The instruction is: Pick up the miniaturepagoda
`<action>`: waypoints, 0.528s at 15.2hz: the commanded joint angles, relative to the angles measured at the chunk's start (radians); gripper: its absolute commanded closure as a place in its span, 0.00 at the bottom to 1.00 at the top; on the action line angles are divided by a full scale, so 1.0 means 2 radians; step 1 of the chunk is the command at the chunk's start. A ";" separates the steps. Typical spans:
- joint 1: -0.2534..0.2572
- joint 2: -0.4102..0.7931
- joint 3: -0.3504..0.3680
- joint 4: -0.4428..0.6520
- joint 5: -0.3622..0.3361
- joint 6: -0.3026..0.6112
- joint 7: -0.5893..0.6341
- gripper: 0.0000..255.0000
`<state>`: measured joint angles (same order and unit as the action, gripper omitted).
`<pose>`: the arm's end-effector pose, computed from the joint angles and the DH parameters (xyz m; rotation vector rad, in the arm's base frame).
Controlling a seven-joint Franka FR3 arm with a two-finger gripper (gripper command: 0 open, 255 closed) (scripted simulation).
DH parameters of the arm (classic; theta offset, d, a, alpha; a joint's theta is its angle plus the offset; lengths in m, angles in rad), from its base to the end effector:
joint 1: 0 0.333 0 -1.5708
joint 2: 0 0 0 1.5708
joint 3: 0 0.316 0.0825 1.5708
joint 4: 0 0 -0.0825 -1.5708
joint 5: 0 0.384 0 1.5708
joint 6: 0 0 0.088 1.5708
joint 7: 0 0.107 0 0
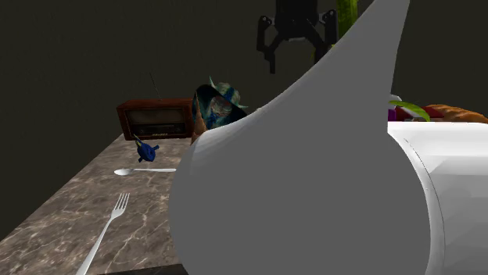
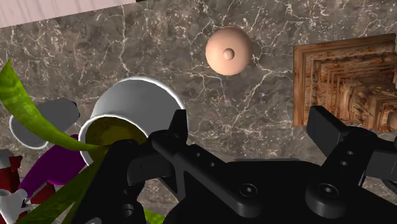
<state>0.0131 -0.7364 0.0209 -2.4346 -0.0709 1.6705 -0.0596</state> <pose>0.3253 0.0054 0.5465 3.0537 0.1468 -0.0446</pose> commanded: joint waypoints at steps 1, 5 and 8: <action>0.000 0.000 0.000 0.000 0.000 0.000 0.000 0.00; 0.020 -0.026 0.046 -0.049 0.023 0.063 0.053 0.00; 0.035 -0.034 0.084 -0.079 0.039 0.113 0.094 0.00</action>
<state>0.0716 -0.8092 0.1583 -2.5794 -0.0065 1.8564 0.0940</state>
